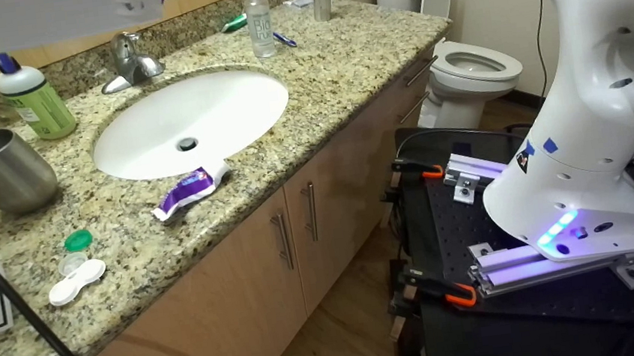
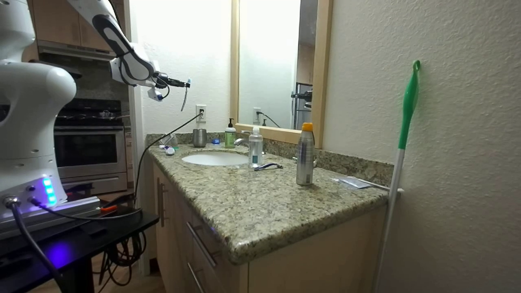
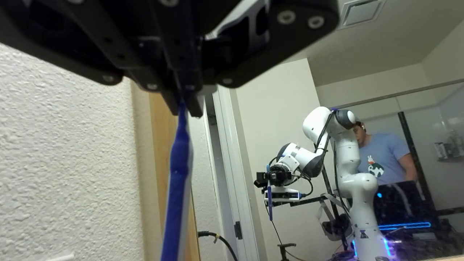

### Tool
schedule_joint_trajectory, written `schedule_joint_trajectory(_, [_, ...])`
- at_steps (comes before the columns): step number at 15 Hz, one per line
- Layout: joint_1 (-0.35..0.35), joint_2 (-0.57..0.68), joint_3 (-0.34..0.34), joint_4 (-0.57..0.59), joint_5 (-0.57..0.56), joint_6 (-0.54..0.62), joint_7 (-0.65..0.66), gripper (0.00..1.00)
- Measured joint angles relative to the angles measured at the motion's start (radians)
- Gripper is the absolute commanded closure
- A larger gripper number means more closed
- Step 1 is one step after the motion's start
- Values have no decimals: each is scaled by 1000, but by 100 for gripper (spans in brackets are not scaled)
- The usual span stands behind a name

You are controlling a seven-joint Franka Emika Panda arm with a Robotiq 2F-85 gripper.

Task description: Pick the toothbrush on the counter and put it in the cup

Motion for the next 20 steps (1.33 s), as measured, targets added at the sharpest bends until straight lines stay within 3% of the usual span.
schedule_joint_trajectory(3, [-98,112,79,83,46,-1,-4,94])
schedule_joint_trajectory(4, [-112,131,87,97,47,-1,-4,99])
schedule_joint_trajectory(6, [-140,141,112,105,47,-1,-4,99])
schedule_joint_trajectory(9, [-217,151,214,126,47,-24,-4,99])
schedule_joint_trajectory(14, [-256,284,318,247,43,-190,-4,99])
schedule_joint_trajectory(15, [-268,323,322,266,43,-215,-5,94])
schedule_joint_trajectory(20, [-293,344,354,279,43,-221,-2,99])
